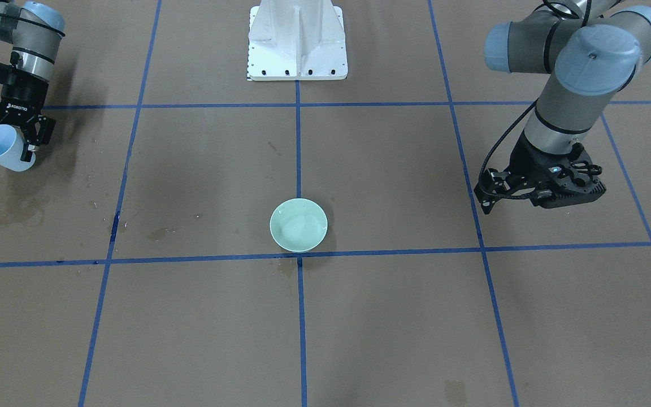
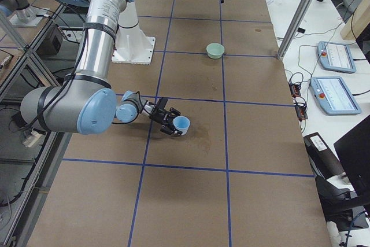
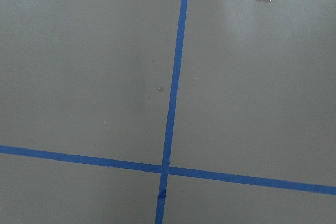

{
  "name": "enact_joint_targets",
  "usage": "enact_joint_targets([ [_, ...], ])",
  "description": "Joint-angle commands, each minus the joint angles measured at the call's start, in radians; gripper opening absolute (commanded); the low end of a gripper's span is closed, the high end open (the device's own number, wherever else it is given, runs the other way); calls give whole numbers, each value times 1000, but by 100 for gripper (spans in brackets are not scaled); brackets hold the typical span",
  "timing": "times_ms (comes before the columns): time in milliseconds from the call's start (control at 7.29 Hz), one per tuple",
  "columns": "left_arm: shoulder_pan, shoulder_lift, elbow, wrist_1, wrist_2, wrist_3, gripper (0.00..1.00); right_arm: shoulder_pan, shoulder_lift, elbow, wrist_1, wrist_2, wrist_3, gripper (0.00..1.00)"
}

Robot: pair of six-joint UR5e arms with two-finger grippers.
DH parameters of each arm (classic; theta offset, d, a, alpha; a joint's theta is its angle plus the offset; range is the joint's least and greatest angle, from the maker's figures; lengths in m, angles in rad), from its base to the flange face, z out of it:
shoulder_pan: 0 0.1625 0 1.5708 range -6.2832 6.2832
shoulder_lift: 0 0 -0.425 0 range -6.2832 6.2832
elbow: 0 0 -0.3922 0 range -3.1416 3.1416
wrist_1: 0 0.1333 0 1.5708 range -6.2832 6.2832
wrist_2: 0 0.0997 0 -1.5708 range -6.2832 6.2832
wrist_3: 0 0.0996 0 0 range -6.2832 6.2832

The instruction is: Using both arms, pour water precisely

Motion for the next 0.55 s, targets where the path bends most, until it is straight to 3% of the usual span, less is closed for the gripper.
enact_joint_targets([
  [0,0,7,-7,0,0,2,100,-27,-17,0,-3,2,5,14],
  [137,0,7,-7,0,0,2,100,-32,-27,0,-3,0,20,27],
  [275,0,7,-7,0,0,2,100,-36,-33,-1,-5,-3,41,49],
  [412,0,7,-7,0,0,2,100,-39,-33,-1,-5,-11,41,65],
])
